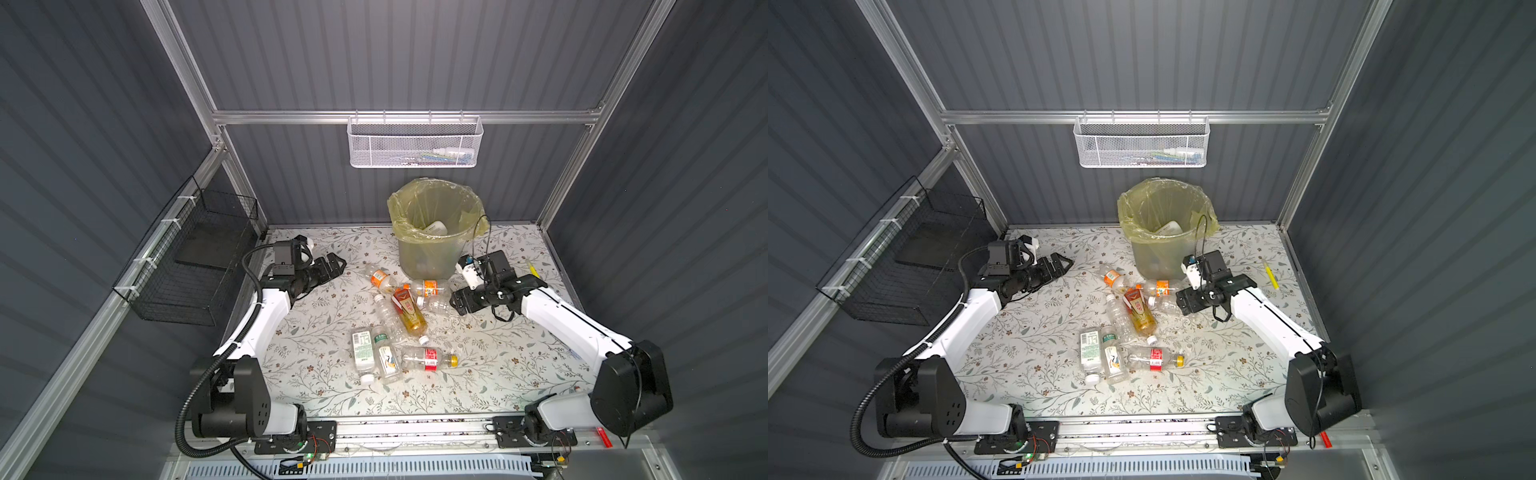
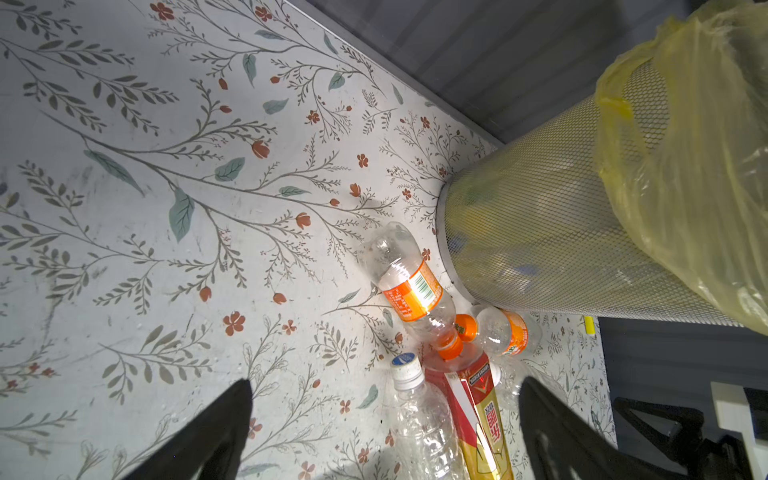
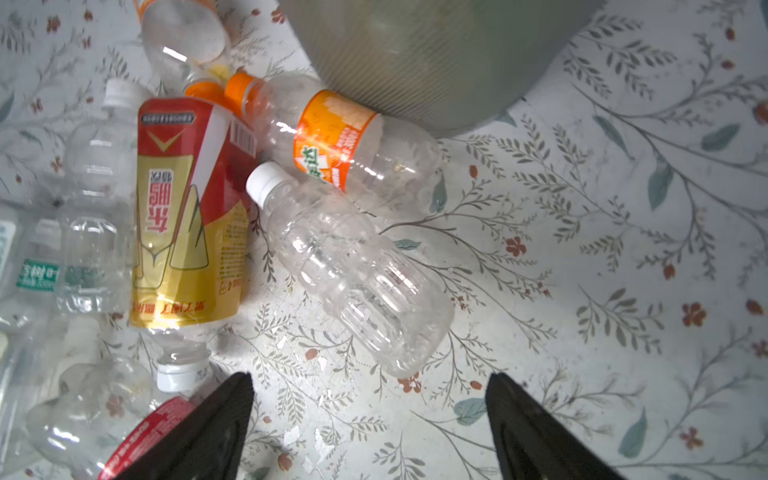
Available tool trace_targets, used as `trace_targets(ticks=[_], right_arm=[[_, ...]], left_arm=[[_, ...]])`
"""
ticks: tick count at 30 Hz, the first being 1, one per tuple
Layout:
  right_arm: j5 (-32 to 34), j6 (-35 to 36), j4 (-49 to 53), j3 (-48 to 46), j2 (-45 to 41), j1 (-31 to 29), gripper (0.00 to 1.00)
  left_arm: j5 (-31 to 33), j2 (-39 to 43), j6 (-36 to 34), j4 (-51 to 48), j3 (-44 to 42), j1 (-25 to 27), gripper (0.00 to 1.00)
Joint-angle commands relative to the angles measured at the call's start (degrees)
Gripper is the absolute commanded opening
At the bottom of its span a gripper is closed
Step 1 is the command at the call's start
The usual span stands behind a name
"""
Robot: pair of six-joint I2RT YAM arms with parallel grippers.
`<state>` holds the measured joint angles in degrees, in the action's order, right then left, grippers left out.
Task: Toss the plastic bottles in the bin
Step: 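Lift the clear bottle over the bin and drop it while right gripper reaches pile, then grasp the clear white-capped bottle beside the bin with the right gripper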
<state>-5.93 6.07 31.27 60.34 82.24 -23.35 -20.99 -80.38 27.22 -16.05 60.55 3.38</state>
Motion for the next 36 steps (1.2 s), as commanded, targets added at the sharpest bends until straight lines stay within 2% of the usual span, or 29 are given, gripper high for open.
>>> trace_targets(ticks=[1,5,10,16,25,30,36], right_arm=[[1.2,11.1,2.4,2.0,3.3,-1.6,0.91],[0.9,16.2,2.7,4.7,8.1,-2.7,0.91],[2.6,18.5,1.4,6.8,12.9,-3.2,0.91],[2.2,18.5,-1.2,5.1,14.9,-4.7,0.90],[5.3,17.2,-3.9,2.4,17.0,-5.2,0.84],[6.2,16.3,-4.7,1.5,17.4,-5.2,0.76],[6.2,13.0,-5.5,-0.8,14.8,-5.3,0.58]], left_arm=[[-0.3,0.4,-2.0,0.9,-1.3,-0.2,1.00],[-0.3,0.7,-2.1,1.2,-3.2,-0.4,1.00],[-0.3,1.0,-2.2,1.2,-5.3,-0.7,1.00],[0.0,1.1,-2.2,1.5,-6.4,-0.9,1.00],[-0.7,0.3,-2.0,2.1,-6.6,-1.0,1.00],[-0.9,0.1,-1.6,2.7,-7.2,-1.0,1.00],[-0.9,0.0,-1.6,3.0,-7.7,-1.0,1.00]])
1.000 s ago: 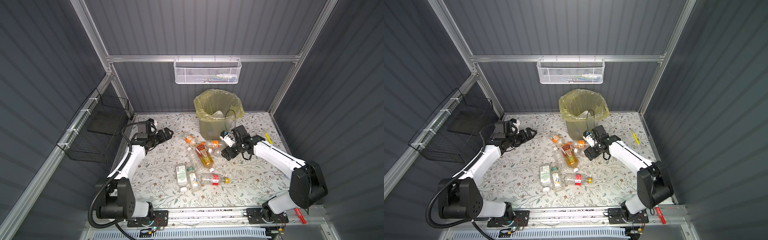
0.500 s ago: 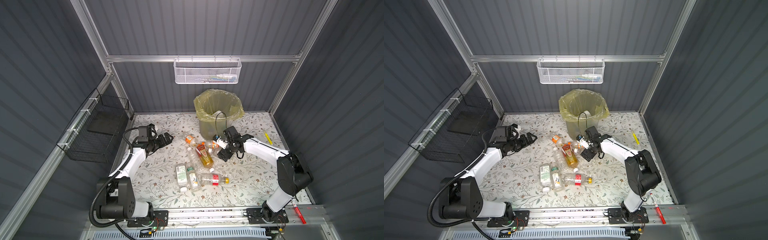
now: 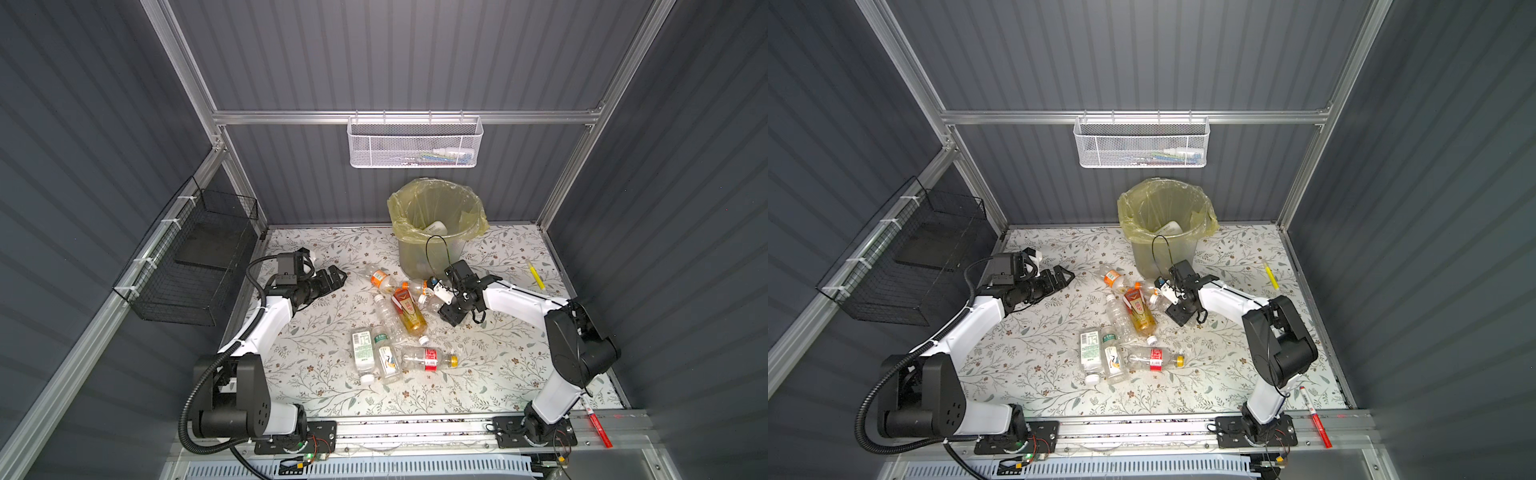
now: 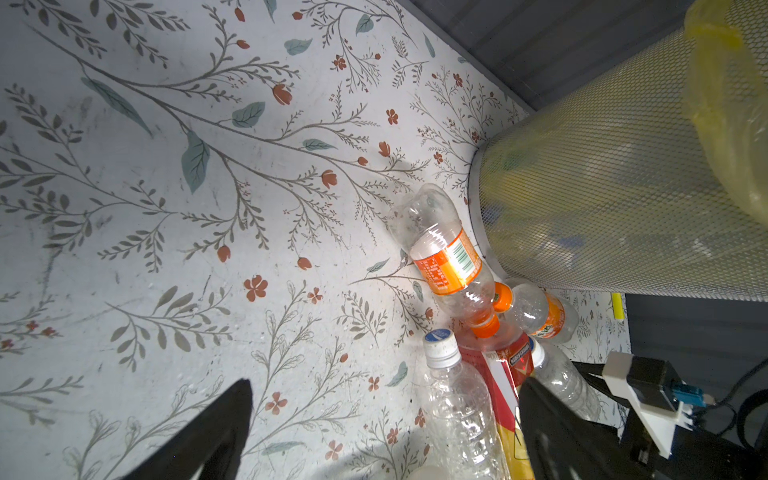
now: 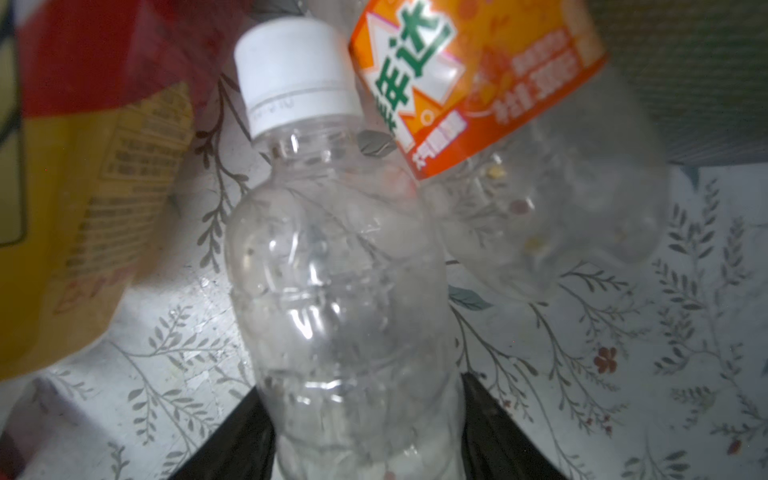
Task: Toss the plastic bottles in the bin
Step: 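Grasp the clear white-capped bottle beside the bin with the right gripper, then lift the white-capped bottle over the bin and release it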
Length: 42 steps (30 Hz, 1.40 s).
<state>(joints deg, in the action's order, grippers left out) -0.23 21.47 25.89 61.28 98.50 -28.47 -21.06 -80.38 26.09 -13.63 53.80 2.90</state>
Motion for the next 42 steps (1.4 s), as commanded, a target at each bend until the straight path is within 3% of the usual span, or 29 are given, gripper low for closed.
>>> trace_targets(ticks=[1,7,12,21,26,29,33,38,40,42], right_arm=[[0.5,-3.2,-0.2,-2.4,-2.3,-0.2,0.56],[-1.3,-10.7,0.4,-7.2,-10.7,-0.2,0.54],[-1.5,-21.8,-0.4,-12.0,-20.5,1.8,0.54],[-11.1,-49.4,-8.5,-26.1,-37.9,22.6,0.55],[-13.6,-55.7,-10.6,-32.3,-40.1,27.5,0.56],[-13.2,-54.6,-11.4,-32.1,-39.7,28.1,0.56],[-11.9,-47.3,-7.0,-19.4,-37.0,28.4,0.56],[-15.3,-45.9,0.2,14.9,-26.2,26.5,0.57],[-18.2,-46.1,5.1,33.0,-18.8,23.6,0.63],[-22.4,-47.3,11.4,48.3,-10.4,22.1,0.84]], left_arm=[[-0.8,0.1,-0.5,0.6,-1.0,-0.5,1.00],[-1.1,0.1,-0.5,0.8,-1.6,-0.5,1.00],[-2.3,-0.7,-0.2,1.7,-2.1,-0.5,0.99],[-4.2,-2.5,1.3,3.3,-3.2,-0.4,0.98],[-4.7,-2.4,2.1,3.9,-5.1,-0.4,0.98],[-5.0,-1.9,2.6,4.1,-6.3,-0.3,0.97],[-4.9,-1.0,2.2,3.9,-7.8,0.3,0.97],[-1.6,1.2,0.4,1.1,-9.2,4.3,0.97],[0.3,2.0,0.6,-0.5,-9.5,6.6,0.98],[0.9,3.2,1.5,-1.4,-10.1,8.3,0.98]])
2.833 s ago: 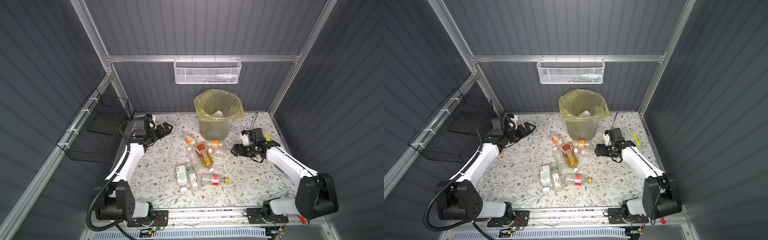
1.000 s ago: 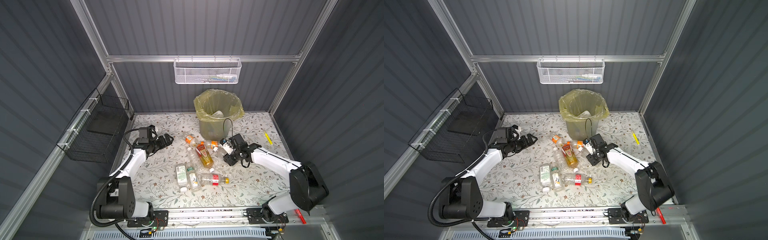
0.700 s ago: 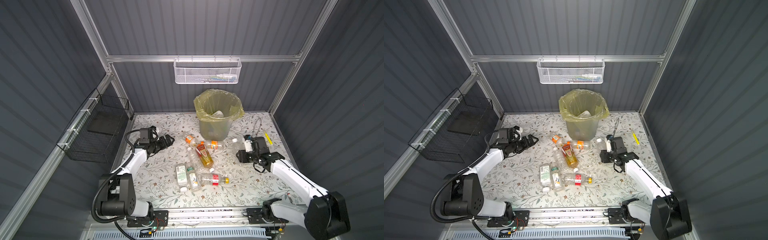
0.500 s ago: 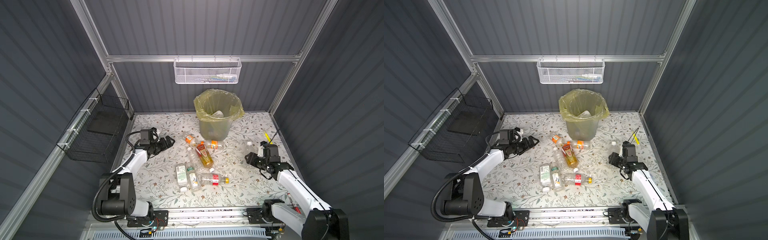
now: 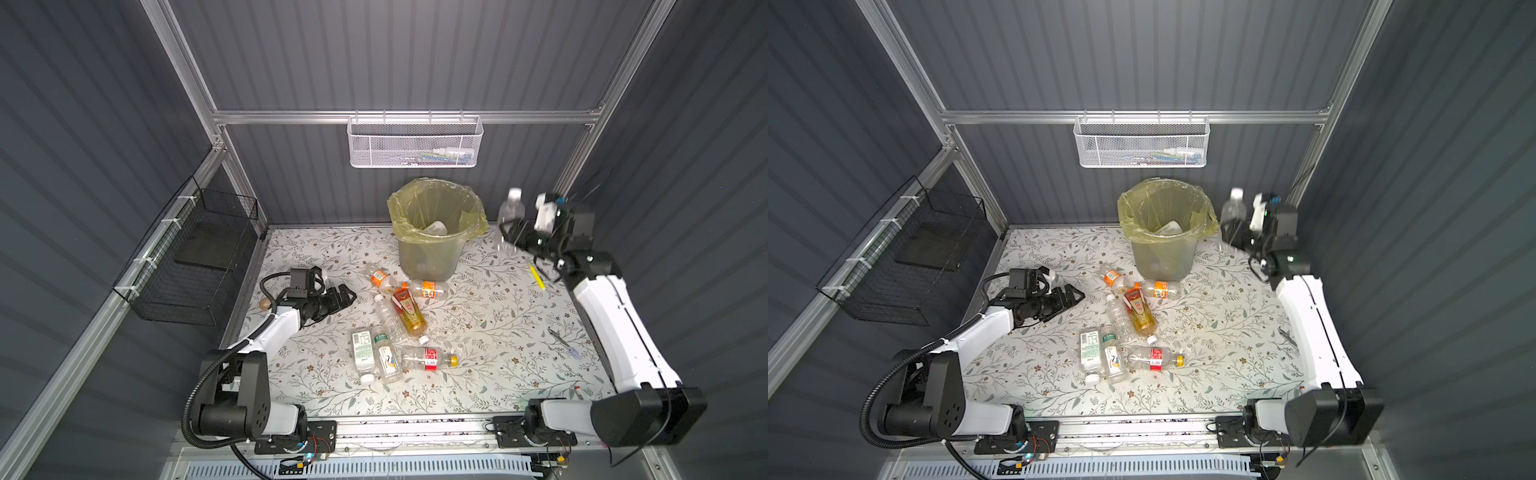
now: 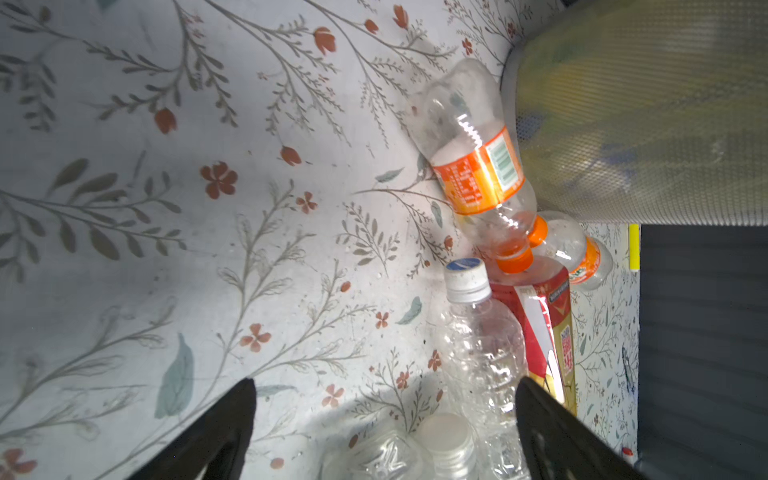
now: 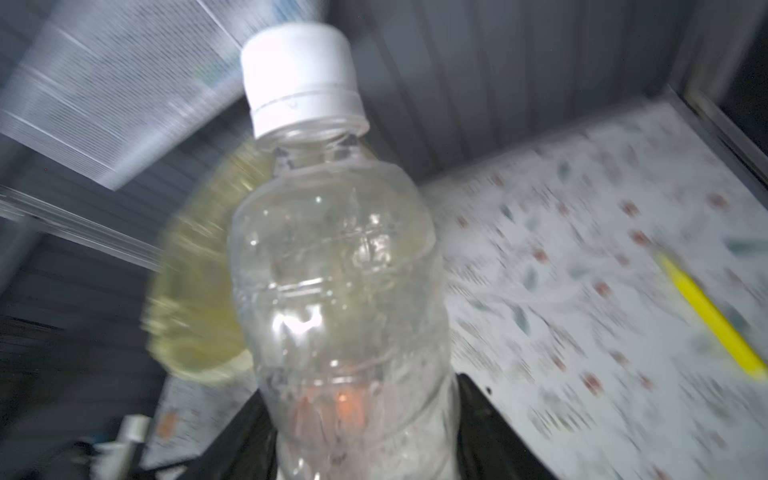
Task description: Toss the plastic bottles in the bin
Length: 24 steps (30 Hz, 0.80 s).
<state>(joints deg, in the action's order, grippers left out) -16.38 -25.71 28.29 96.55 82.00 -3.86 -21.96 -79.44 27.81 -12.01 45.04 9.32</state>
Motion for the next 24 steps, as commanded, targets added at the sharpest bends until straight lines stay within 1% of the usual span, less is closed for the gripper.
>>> trace_targets(ticks=[1,2,3,4,6,8,11,14,17,20,21,24], right_arm=[[-6.4,-0.1,12.2,18.6,9.4,-2.7,0.91],[-5.6,0.0,13.9,21.3,11.2,-2.4,0.96],[-5.2,-0.4,14.2,21.2,11.5,-1.7,0.99],[-5.1,-1.0,13.6,18.7,10.6,-1.0,0.99],[-4.9,-3.1,8.1,9.0,6.2,1.4,0.99],[-5.3,-5.9,1.6,-3.2,0.3,4.7,0.99],[-5.0,-7.5,-2.6,-16.3,-6.2,8.7,0.99],[-4.3,-8.6,-5.6,-28.0,-11.0,11.0,0.99],[-4.6,-9.4,-7.7,-36.8,-13.2,11.9,0.99],[-4.6,-9.3,-8.7,-42.9,-14.4,11.9,0.99],[-4.3,-9.0,-8.7,-44.8,-14.7,12.0,0.98],[-4.0,-7.8,-8.0,-47.4,-14.5,11.9,0.96]], left_arm=[[2.0,3.2,0.3,-3.5,-2.0,2.6,0.99],[2.2,4.5,1.0,-3.8,-2.8,2.9,0.99],[2.2,5.4,1.4,-4.3,-3.6,3.0,1.00],[2.7,6.9,1.7,-5.2,-4.4,3.0,1.00],[2.6,9.4,2.2,-7.3,-5.5,3.1,1.00],[2.7,11.5,2.7,-9.1,-6.6,3.2,1.00],[2.7,13.4,3.2,-11.4,-7.6,3.4,1.00],[2.5,14.1,4.4,-11.1,-9.0,3.9,1.00],[2.4,13.6,5.3,-10.5,-9.5,5.2,1.00],[2.6,13.3,6.3,-10.1,-9.8,7.3,1.00],[4.5,12.9,6.7,-9.9,-9.9,8.1,1.00],[6.1,11.0,7.7,-9.1,-9.8,11.5,1.00]])
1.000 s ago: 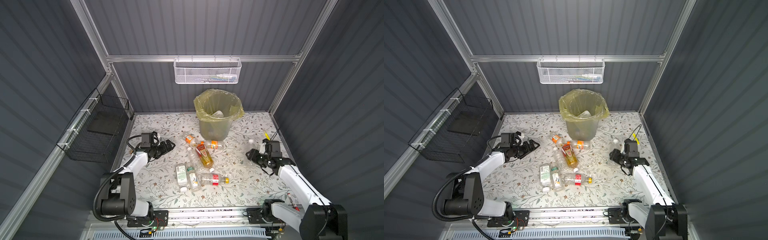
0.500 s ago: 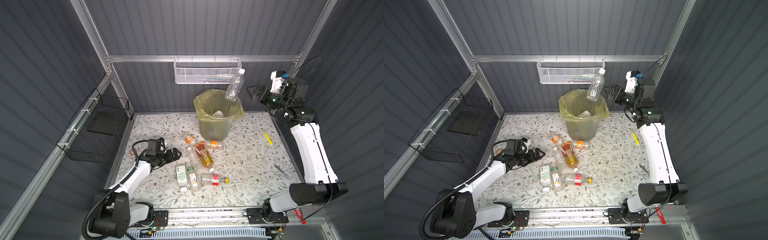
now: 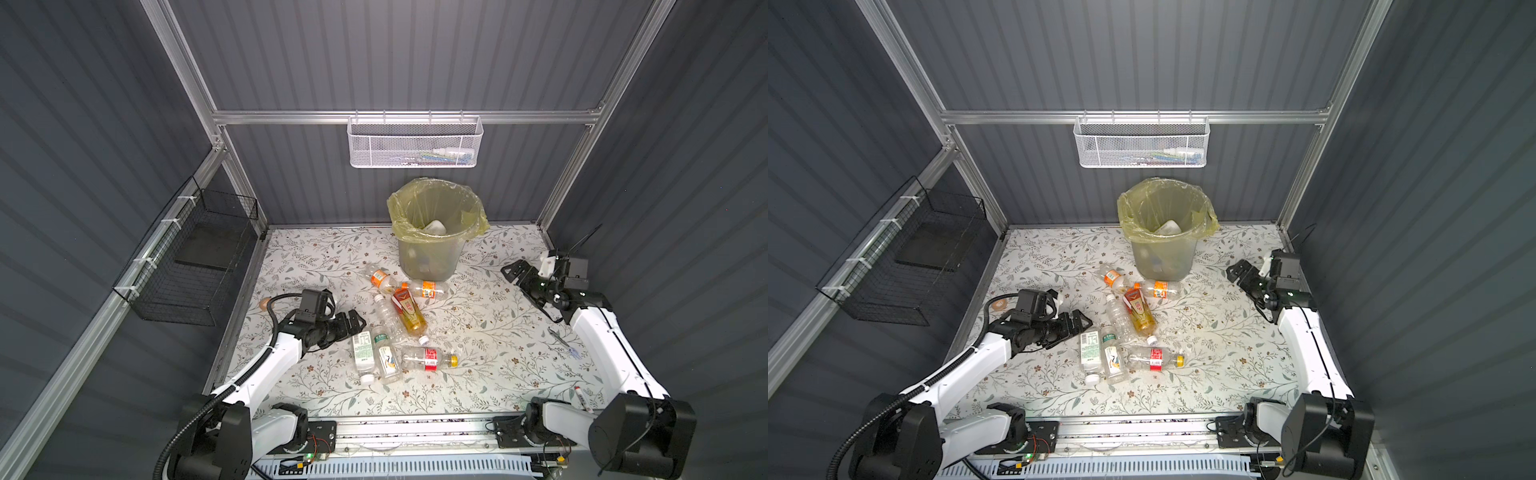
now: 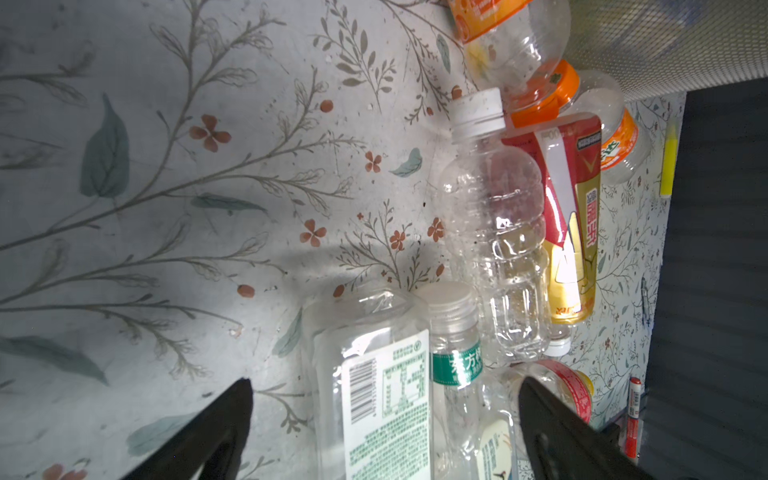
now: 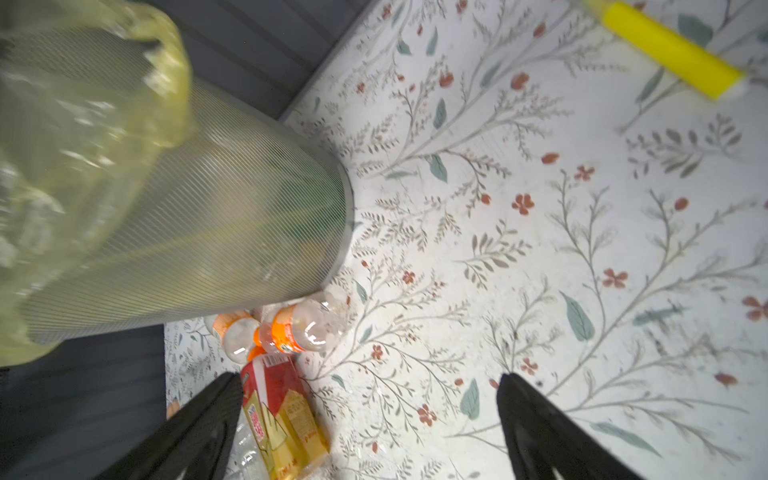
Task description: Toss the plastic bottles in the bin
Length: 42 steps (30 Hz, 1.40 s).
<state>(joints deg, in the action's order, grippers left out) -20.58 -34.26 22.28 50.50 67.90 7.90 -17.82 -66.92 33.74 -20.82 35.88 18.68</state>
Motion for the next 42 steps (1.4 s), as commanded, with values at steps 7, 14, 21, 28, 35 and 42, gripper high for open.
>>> trace_targets(ticks=[7,14,21,28,35,42], right_arm=[[0.4,2.4,-1.1,-1.6,0.1,0.2,0.95],[0.7,2.5,-1.4,-2.0,0.3,0.1,0.95],[0.7,1.9,-2.2,-2.6,0.8,0.1,0.96],[0.7,1.5,-2.8,-3.7,0.7,0.2,0.95],[0.7,0.7,-3.8,-4.2,1.1,0.1,0.95],[0.5,0.4,-4.7,-4.3,1.8,0.1,0.94]], left_arm=[[6.9,-8.2,2.5,0.9,-0.5,7.8,0.99],[10.8,-9.7,2.0,-1.3,-0.6,9.5,0.95],[13.7,-11.5,1.3,-2.6,-0.6,9.5,0.83],[17.6,-13.8,-1.0,-4.2,3.0,8.9,0.67],[17.2,-18.5,-7.2,-3.9,9.2,1.5,0.63],[17.4,-25.6,-13.9,-6.3,19.8,-1.5,0.91]])
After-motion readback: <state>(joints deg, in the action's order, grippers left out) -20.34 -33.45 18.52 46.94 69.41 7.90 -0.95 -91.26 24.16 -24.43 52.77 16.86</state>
